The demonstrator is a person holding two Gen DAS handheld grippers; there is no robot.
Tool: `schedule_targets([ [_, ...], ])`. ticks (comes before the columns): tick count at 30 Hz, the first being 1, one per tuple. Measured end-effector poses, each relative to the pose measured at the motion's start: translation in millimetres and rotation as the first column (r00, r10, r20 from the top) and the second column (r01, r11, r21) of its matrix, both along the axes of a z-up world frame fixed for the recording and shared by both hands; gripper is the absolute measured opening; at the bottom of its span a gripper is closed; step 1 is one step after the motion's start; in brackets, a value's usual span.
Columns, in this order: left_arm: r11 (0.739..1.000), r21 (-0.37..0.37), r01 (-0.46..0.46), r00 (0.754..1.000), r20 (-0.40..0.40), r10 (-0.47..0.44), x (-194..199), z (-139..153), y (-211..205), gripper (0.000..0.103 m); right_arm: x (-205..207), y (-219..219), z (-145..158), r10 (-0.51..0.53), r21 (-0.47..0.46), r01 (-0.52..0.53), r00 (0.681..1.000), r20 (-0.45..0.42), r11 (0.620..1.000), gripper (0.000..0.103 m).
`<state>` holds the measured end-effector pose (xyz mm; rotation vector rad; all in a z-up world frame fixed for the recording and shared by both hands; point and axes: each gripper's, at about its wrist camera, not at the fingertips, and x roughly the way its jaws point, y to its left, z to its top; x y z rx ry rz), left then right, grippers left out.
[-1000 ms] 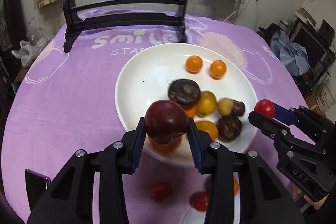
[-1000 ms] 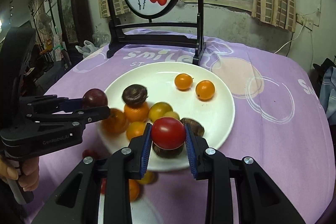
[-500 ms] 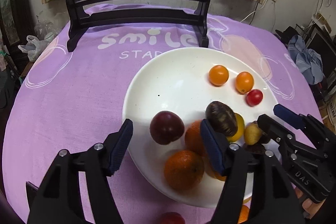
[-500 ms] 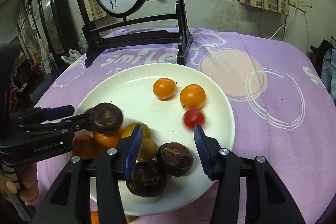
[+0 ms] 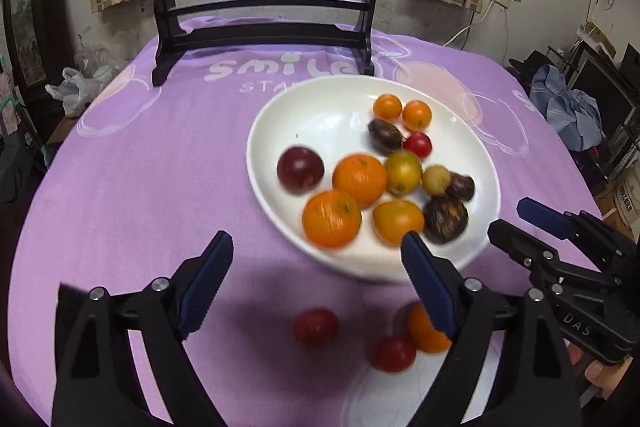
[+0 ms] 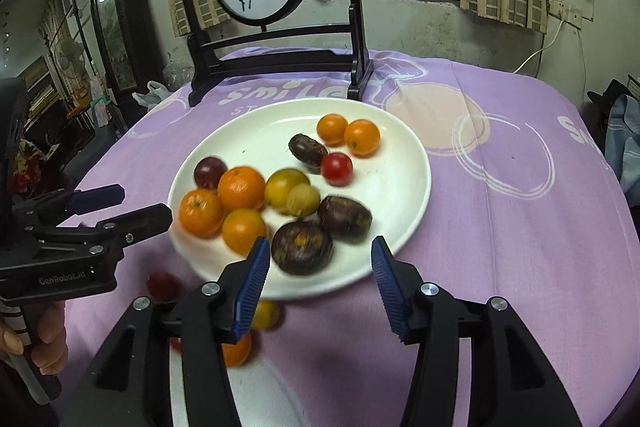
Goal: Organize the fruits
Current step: 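Move both tomatoes over the white plate and open both tools, then grasp a large orange with the right tool while the left tool grasps a red tomato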
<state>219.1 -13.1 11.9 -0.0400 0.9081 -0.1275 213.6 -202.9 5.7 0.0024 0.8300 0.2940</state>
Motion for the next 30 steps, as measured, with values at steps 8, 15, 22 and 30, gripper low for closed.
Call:
schedule_targets([
  [8, 1.000, -0.008, -0.006, 1.000, -0.029, 0.006, -38.7, -11.2, 7.5, 0.085, -55.7, 7.4, -13.9, 0.059, -0.048, -0.061, 0.997, -0.043, 0.997, 0.054],
  [15, 1.000, -0.024, -0.019, 1.000, -0.018, 0.019, -52.9, -19.1, 17.2, 0.087, -86.3, 29.4, -39.1, 0.107, -0.112, -0.119, 0.988, -0.109, 0.987, 0.054],
  [22, 0.999, -0.043, -0.032, 0.999, -0.025, 0.031, -46.5, -30.5, 32.7, 0.087, -89.9, 43.8, -51.8, 0.096, -0.153, -0.115, 0.987, -0.129, 0.981, 0.054],
  [30, 0.998, -0.062, -0.022, 0.999, -0.050, 0.019, -47.3, -32.4, 34.1, 0.088, -70.8, 58.5, -51.0, 0.080, -0.139, -0.096, 0.990, -0.119, 0.986, 0.047],
])
